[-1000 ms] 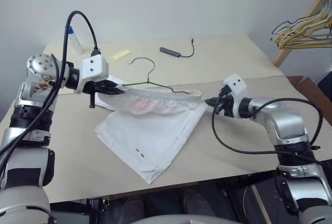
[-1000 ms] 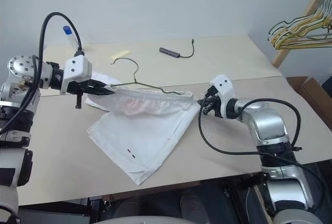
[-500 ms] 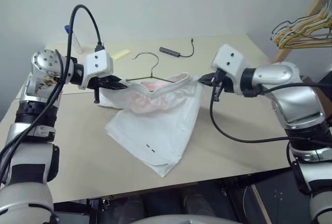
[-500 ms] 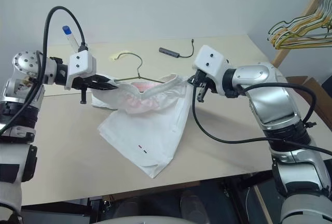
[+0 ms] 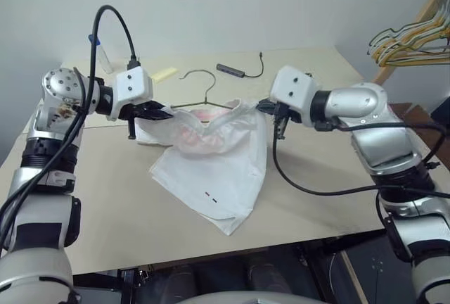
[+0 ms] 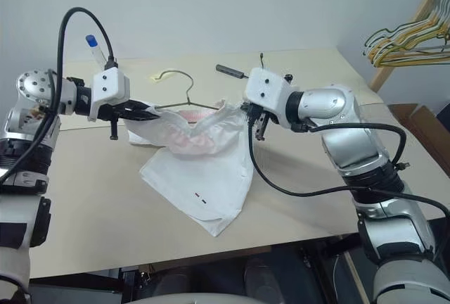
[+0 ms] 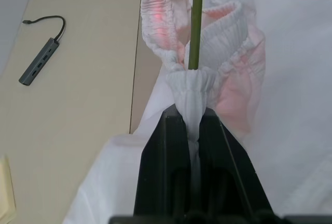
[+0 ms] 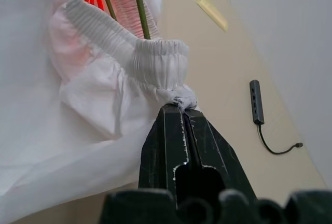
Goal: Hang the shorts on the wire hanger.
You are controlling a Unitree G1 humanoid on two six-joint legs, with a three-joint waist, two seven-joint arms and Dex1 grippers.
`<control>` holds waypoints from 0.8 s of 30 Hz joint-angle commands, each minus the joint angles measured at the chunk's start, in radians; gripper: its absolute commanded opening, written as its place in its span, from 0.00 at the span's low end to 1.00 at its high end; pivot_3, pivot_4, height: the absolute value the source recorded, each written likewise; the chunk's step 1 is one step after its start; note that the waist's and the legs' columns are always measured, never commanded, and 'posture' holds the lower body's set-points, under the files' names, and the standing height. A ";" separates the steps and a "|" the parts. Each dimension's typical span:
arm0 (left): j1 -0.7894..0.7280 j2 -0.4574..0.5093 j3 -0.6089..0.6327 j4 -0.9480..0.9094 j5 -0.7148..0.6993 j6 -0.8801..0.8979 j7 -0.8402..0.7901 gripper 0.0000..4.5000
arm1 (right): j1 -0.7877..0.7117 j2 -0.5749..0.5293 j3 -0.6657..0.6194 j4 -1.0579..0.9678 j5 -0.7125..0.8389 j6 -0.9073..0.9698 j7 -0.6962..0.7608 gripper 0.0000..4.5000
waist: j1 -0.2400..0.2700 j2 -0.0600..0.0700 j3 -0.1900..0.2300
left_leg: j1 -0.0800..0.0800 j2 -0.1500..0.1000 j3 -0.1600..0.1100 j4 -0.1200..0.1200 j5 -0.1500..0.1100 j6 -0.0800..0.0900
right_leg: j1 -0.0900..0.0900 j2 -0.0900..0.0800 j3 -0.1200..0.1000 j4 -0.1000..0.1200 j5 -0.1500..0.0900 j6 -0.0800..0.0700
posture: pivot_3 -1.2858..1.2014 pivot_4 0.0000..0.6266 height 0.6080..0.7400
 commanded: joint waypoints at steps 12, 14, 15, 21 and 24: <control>0.019 0.030 0.041 -0.088 -0.056 -0.006 -0.044 0.00 | 0.004 0.021 -0.009 0.038 -0.066 -0.058 0.006 0.59 | -0.001 0.000 0.000 | 0.000 0.000 0.000 0.000 0.000 0.000 | 0.000 0.000 0.000 0.000 0.000 0.000 | 0.51 0.00 1.00; 0.020 0.027 0.043 -0.091 -0.058 -0.002 -0.044 0.00 | 0.004 0.020 -0.016 0.037 -0.046 -0.067 0.036 0.59 | -0.001 0.000 0.000 | 0.000 0.000 0.000 0.000 0.000 0.000 | 0.000 0.000 0.000 0.000 0.000 0.000 | 0.51 0.00 1.00; 0.019 0.024 0.044 -0.091 -0.058 -0.001 -0.040 0.00 | 0.002 0.024 -0.022 0.031 -0.015 -0.045 0.064 0.59 | -0.001 0.000 0.000 | 0.000 0.000 0.000 0.000 0.000 0.000 | 0.000 0.000 0.000 0.000 0.000 0.000 | 0.51 0.00 1.00; 0.020 0.017 0.049 -0.096 -0.068 -0.007 -0.040 0.00 | -0.019 0.036 -0.029 0.035 0.074 0.089 0.131 0.59 | -0.001 0.000 0.000 | 0.001 0.000 0.000 0.000 0.000 0.000 | 0.000 0.000 0.000 0.000 0.000 0.000 | 0.51 0.00 1.00; 0.027 0.021 0.049 -0.106 -0.079 -0.013 -0.049 0.00 | -0.020 0.052 -0.033 0.051 0.087 0.092 0.125 0.59 | -0.001 0.000 0.000 | 0.001 0.000 -0.001 0.000 0.000 0.000 | 0.000 0.000 -0.001 0.000 0.000 0.000 | 0.51 0.00 1.00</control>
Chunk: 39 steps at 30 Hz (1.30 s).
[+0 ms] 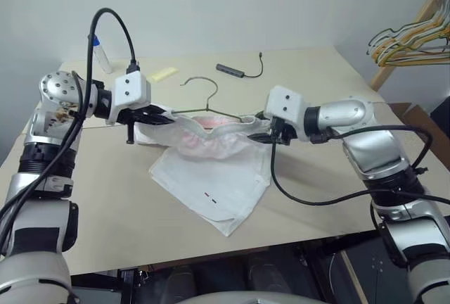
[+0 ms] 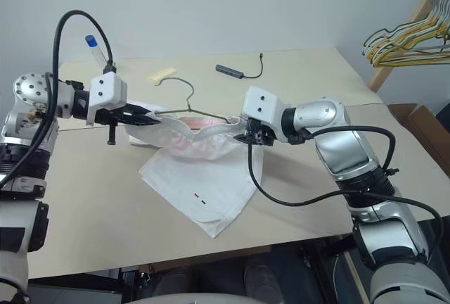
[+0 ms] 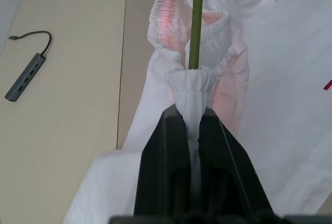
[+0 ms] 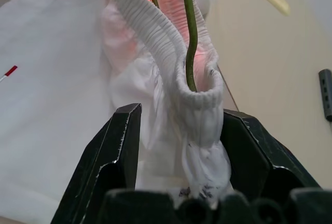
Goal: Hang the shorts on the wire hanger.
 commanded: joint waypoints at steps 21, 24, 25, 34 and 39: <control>-0.006 -0.048 0.068 -0.011 -0.104 0.008 -0.005 0.25 | -0.018 0.019 -0.032 -0.013 0.020 0.023 0.006 0.03 | 0.000 0.000 0.000 | 0.000 0.000 0.000 0.000 0.000 0.000 | 0.000 0.000 -0.001 0.000 0.000 0.000 | 0.50 0.00 1.00; -0.027 -0.068 0.081 0.031 -0.086 -0.014 0.052 0.47 | -0.005 0.010 -0.045 -0.033 0.025 0.039 -0.004 0.03 | -0.001 0.000 0.000 | 0.000 0.000 0.000 0.000 0.000 0.000 | 0.000 0.000 -0.001 0.000 0.000 0.000 | 0.50 0.00 1.00; -0.037 -0.073 0.089 0.048 -0.089 -0.021 0.062 0.54 | 0.000 0.006 -0.051 -0.041 0.030 0.048 -0.009 0.03 | -0.001 0.000 0.000 | 0.000 0.000 -0.001 0.000 0.000 0.000 | 0.000 0.000 -0.001 0.000 0.000 0.000 | 0.50 0.00 1.00; -0.127 -0.105 0.207 0.173 -0.151 -0.074 0.146 1.00 | 0.083 -0.046 -0.152 -0.128 0.055 0.180 -0.091 0.03 | -0.003 0.000 0.000 | 0.000 -0.001 -0.001 0.000 0.000 0.000 | 0.000 -0.001 -0.001 0.000 0.000 0.000 | 0.48 0.00 1.00; -0.122 -0.166 0.243 0.125 -0.180 -0.027 0.268 1.00 | 0.121 -0.039 -0.354 -0.190 0.104 0.504 -0.241 0.03 | -0.004 0.000 0.000 | -0.001 -0.001 -0.001 0.000 0.000 0.000 | 0.000 -0.002 -0.001 0.000 0.000 0.000 | 0.46 0.00 1.00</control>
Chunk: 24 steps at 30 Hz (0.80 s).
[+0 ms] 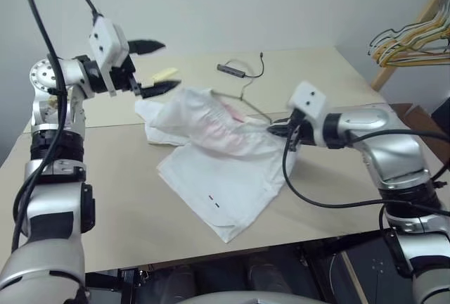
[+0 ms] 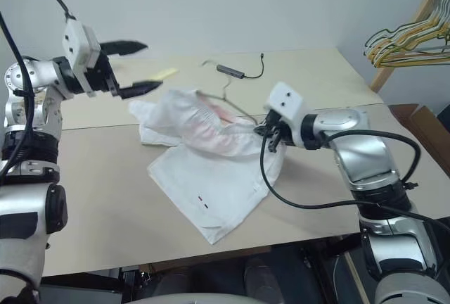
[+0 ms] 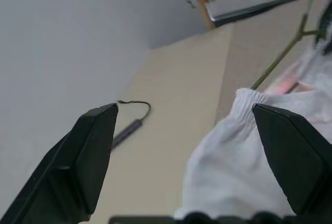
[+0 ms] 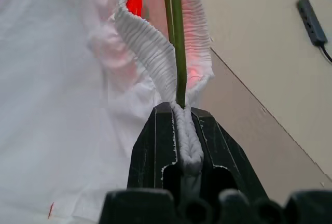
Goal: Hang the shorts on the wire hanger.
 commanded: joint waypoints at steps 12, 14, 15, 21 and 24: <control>0.189 -0.152 0.042 -0.500 -0.304 0.332 0.038 1.00 | 0.093 -0.100 -0.469 -0.152 -0.005 0.606 -0.330 0.03 | -0.079 0.003 -0.002 | 0.000 -0.001 -0.003 0.000 0.000 0.000 | 0.001 -0.003 0.000 0.000 0.000 0.000 | 0.42 0.00 1.00; 0.208 -0.166 0.041 -0.537 -0.317 0.361 0.060 1.00 | 0.092 -0.113 -0.498 -0.141 -0.006 0.631 -0.354 0.03 | -0.097 0.003 -0.002 | 0.000 -0.001 -0.005 0.000 0.000 0.000 | 0.001 -0.003 0.000 0.000 0.000 0.000 | 0.41 0.00 1.00; 0.225 -0.185 0.048 -0.563 -0.326 0.354 0.079 1.00 | 0.092 -0.120 -0.513 -0.136 -0.012 0.636 -0.371 0.03 | -0.108 0.004 -0.002 | 0.000 -0.001 -0.006 0.000 0.000 0.000 | 0.001 -0.003 0.000 0.000 0.000 0.000 | 0.41 0.00 1.00; 0.287 -0.242 0.059 -0.694 -0.398 0.431 0.171 1.00 | 0.067 -0.124 -0.556 -0.066 -0.072 0.648 -0.494 0.03 | -0.163 0.009 -0.006 | 0.001 -0.002 -0.010 0.000 0.000 0.000 | 0.003 -0.003 0.002 -0.001 0.000 0.001 | 0.41 0.00 1.00; 0.302 -0.252 0.046 -0.723 -0.393 0.442 0.204 1.00 | 0.012 -0.092 -0.585 0.004 -0.143 0.606 -0.614 0.03 | -0.182 0.013 -0.008 | 0.006 -0.003 -0.010 -0.001 0.000 0.000 | 0.010 -0.003 0.003 -0.002 -0.001 0.002 | 0.41 0.00 1.00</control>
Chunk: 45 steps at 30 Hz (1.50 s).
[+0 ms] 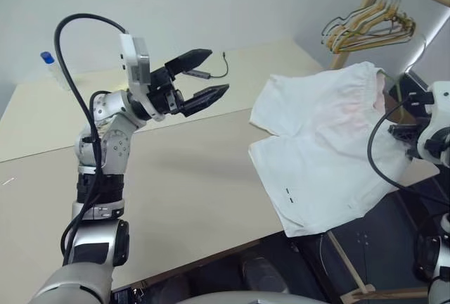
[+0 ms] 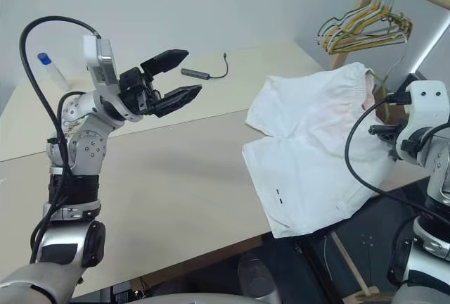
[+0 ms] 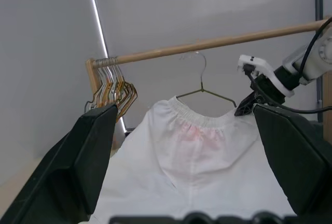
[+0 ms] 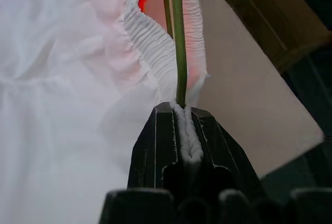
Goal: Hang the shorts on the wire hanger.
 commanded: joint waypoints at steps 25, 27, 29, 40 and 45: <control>0.125 -0.031 -0.135 -0.232 0.137 0.021 0.258 1.00 | -0.639 -0.010 -0.299 1.072 -0.098 -0.732 -0.760 0.03 | -0.039 0.009 -0.004 | 0.014 -0.004 0.016 -0.009 0.000 0.000 | 0.009 -0.001 0.010 -0.006 -0.001 0.002 | 0.43 0.00 1.00; 0.131 -0.029 -0.139 -0.235 0.138 0.019 0.255 1.00 | -0.666 -0.038 -0.313 1.154 -0.063 -0.755 -0.762 0.03 | -0.039 0.009 -0.003 | 0.014 -0.004 0.017 -0.010 0.000 0.000 | 0.011 -0.001 0.011 -0.007 -0.001 0.003 | 0.43 0.00 1.00; 0.125 -0.029 -0.141 -0.232 0.135 0.017 0.251 1.00 | -0.686 -0.061 -0.325 1.233 -0.028 -0.770 -0.759 0.03 | -0.041 0.009 -0.002 | 0.014 -0.004 0.018 -0.011 0.000 0.000 | 0.014 -0.001 0.012 -0.009 -0.002 0.003 | 0.43 0.00 1.00; 0.120 -0.037 -0.140 -0.238 0.127 0.009 0.234 1.00 | -0.683 -0.069 -0.245 1.322 0.012 -0.799 -0.771 0.03 | -0.041 0.009 -0.001 | 0.025 -0.004 0.020 -0.017 0.000 0.000 | 0.027 -0.001 0.014 -0.017 -0.005 0.010 | 0.43 0.00 1.00; 0.135 -0.041 -0.131 -0.255 0.108 0.013 0.226 1.00 | -0.678 -0.065 -0.166 1.327 -0.005 -0.801 -0.755 0.40 | -0.038 0.009 0.000 | 0.025 -0.004 0.020 -0.017 0.000 0.000 | 0.027 -0.001 0.014 -0.017 -0.005 0.010 | 0.44 0.00 1.00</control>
